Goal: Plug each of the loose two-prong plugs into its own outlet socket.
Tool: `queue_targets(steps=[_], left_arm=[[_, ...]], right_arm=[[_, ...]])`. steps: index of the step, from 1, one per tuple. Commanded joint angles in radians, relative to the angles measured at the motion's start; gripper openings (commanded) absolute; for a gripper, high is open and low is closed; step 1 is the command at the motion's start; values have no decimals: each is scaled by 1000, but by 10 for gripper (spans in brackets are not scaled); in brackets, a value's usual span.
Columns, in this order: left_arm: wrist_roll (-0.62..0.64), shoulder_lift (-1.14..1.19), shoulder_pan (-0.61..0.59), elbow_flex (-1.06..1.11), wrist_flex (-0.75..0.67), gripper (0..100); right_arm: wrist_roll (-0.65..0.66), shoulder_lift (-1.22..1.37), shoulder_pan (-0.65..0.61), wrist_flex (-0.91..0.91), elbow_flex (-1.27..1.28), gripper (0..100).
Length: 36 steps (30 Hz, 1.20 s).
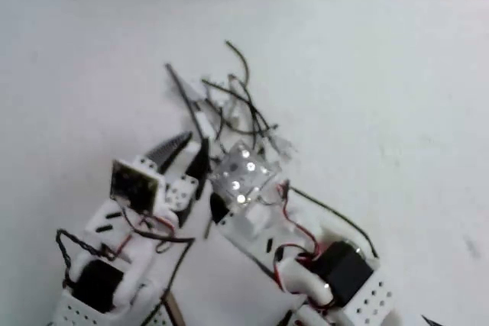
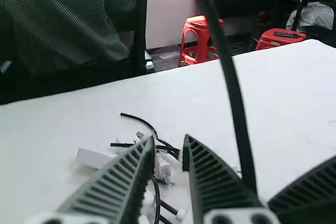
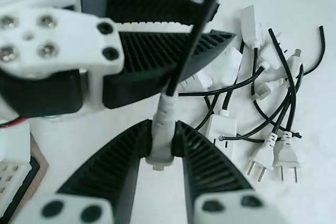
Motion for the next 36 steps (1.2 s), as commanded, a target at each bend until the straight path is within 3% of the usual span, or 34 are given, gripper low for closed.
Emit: queue_targets(steps=[1, 8, 20, 22, 29, 36], left_arm=[[-48, -13, 70, -110, 54, 109], [-143, -13, 139, -166, 175, 109], [-219, -13, 205, -104, 207, 109], [-218, -13, 154, -104, 210, 109], [-196, -13, -193, -104, 273, 112], [-310, 4, -306, -101, 359, 112]], right_arm=[[-9, 13, -8, -24, -8, 17], [-14, 21, -7, -25, -9, 17], [-14, 27, -5, -25, -8, 17], [-14, 27, 28, -25, -8, 17], [-68, 28, 246, -71, 55, 17], [-92, 30, 440, -206, 149, 17]])
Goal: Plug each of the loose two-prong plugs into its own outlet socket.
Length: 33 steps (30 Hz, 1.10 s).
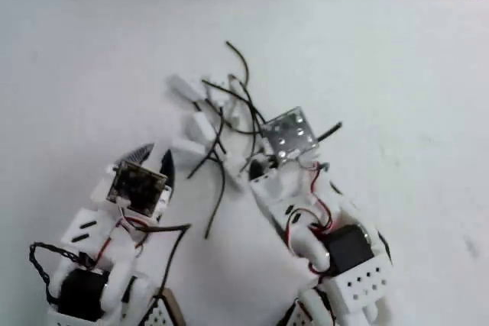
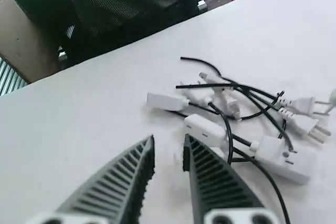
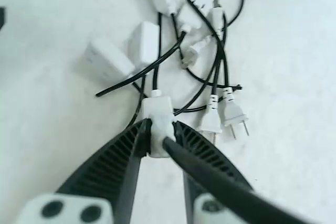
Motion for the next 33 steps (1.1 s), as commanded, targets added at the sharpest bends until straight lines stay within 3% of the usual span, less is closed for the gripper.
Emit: queue_targets(steps=[1, 8, 15, 25, 29, 33], left_arm=[[-55, 47, -53, -6, 8, 112], [-173, 498, -67, -192, 29, 124], [-350, 995, -68, -562, 172, 331], [-786, 1592, -143, -994, 176, 317], [-873, 1796, -136, -1138, 233, 317], [-873, 1960, -117, -1292, 276, 317]], right_arm=[[-29, 7, 94, -76, 21, 17], [-46, 51, 150, -199, 94, 17], [-48, 239, 203, -309, 91, 17], [-49, 280, 203, -311, 74, 17], [-49, 280, 200, -309, 77, 17], [-49, 285, 199, -309, 78, 17]])
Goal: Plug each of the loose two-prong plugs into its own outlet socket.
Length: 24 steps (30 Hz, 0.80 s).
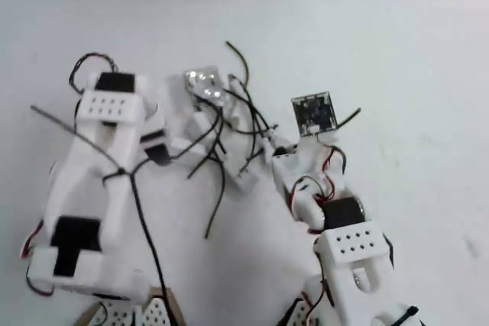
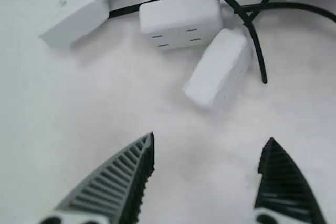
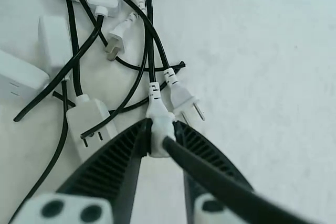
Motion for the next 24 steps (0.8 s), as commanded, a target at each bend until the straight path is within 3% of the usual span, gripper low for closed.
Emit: queue_targets(steps=[1, 9, 19, 24], left_arm=[[-21, 117, 24, -160, 46, 317], [-17, 269, 117, -264, 110, 310], [-23, 338, 130, -264, 201, 55], [-18, 337, 140, -219, 212, 56]], right_arm=[[-6, 8, 2, -18, -25, 17], [-6, 10, 2, -18, -25, 17], [-5, 10, 2, -18, -23, 17], [-3, 10, 8, -18, -23, 17]])
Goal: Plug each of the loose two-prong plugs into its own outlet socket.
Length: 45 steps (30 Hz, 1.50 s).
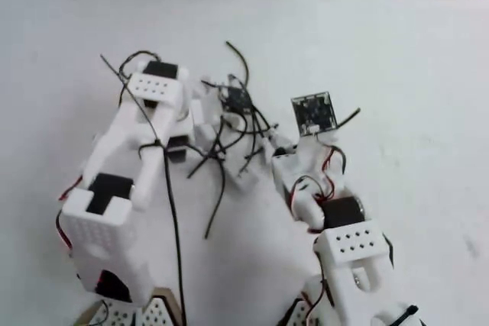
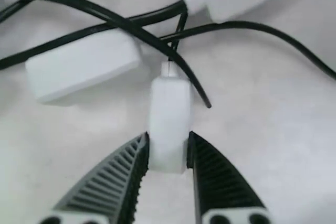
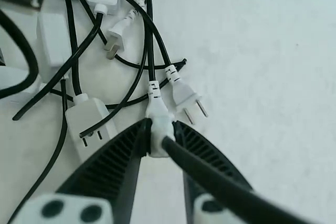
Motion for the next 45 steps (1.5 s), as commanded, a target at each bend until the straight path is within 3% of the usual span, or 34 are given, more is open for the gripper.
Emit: queue_targets(steps=[1, 8, 14, 19, 23, 27, 32, 45], left_arm=[[-11, -8, 5, 6, -2, 72], [48, -5, -62, 11, -87, 269], [52, -4, -58, 12, -106, 274], [48, -2, -41, 68, -121, 198], [54, -15, -10, 163, -209, 187], [55, -39, -19, 147, -203, 155], [84, -142, -10, 147, -112, 22], [94, -653, -35, 138, 163, 22]], right_arm=[[-3, 2, 8, -16, -23, 17], [-3, 2, 8, -16, -23, 17], [0, 2, 8, -16, -23, 17], [0, 2, 8, -16, -23, 17], [0, 2, 8, -16, -21, 17], [0, 4, 8, -16, -21, 17], [0, 4, 8, -16, -21, 17], [-2, 4, 10, -16, -21, 17]])
